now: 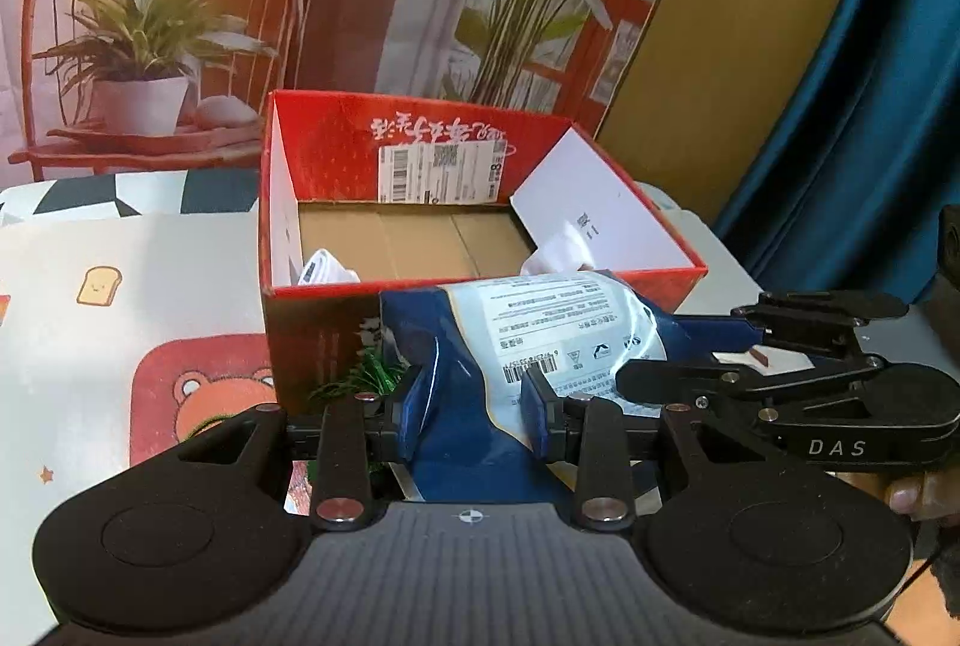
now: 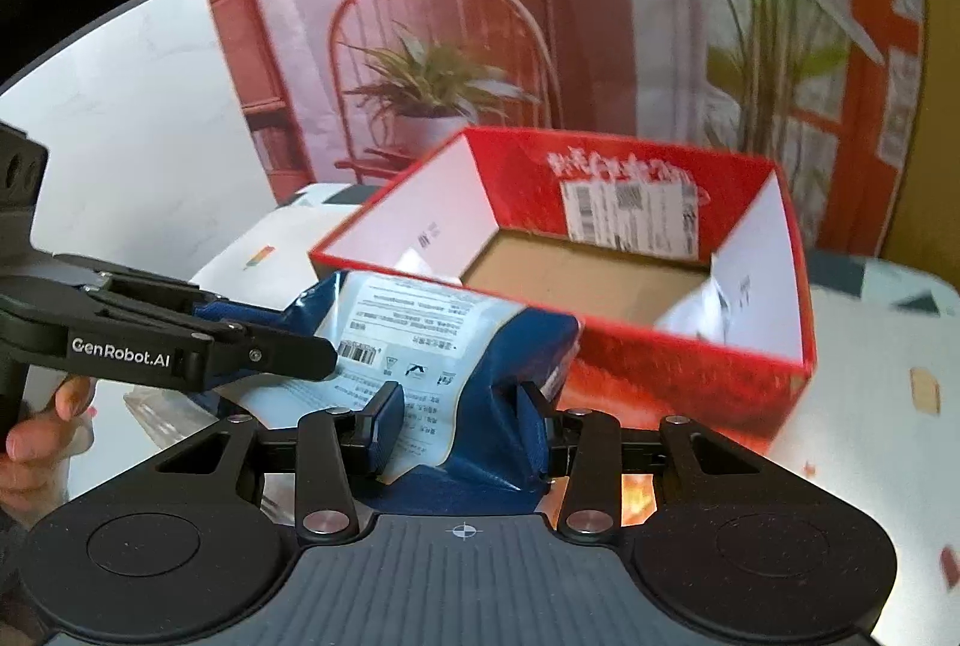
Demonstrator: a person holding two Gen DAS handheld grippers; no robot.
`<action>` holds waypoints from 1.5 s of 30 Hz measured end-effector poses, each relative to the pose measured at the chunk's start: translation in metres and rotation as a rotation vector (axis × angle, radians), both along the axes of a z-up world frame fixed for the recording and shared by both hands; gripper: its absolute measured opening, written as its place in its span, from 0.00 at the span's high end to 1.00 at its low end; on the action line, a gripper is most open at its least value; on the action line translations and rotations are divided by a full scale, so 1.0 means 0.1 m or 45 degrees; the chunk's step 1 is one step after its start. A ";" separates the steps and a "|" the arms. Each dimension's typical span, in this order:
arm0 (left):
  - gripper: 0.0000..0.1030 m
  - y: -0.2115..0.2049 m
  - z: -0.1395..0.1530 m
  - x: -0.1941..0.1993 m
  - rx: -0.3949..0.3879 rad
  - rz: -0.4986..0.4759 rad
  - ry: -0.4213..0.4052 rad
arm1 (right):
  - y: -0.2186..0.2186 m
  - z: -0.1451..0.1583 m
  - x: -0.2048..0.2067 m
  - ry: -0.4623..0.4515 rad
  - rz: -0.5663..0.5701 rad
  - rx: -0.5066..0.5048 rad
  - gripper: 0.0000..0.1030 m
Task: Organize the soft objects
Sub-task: 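Lift the blue snack bag with both grippers and carry it into the box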
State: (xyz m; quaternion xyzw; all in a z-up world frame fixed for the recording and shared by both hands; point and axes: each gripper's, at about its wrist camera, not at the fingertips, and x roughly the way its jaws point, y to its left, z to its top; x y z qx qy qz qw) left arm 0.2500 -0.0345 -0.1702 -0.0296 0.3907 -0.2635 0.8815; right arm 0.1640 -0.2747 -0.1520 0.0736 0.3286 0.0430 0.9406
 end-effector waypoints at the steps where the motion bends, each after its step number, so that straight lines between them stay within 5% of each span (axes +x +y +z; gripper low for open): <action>1: 0.65 0.01 0.01 0.01 -0.004 -0.003 -0.002 | 0.00 0.03 0.01 -0.006 0.013 -0.013 0.63; 17: 0.65 0.09 0.22 0.05 -0.088 -0.010 -0.038 | 0.01 0.26 0.07 -0.043 0.093 -0.070 0.67; 27: 0.65 -0.08 0.43 0.59 -0.075 0.014 -0.137 | -0.24 0.52 0.45 -0.157 0.050 -0.125 0.67; 45: 0.63 -0.35 -0.10 1.65 0.112 0.023 0.006 | -0.63 -0.11 1.61 0.031 -0.022 -0.224 0.67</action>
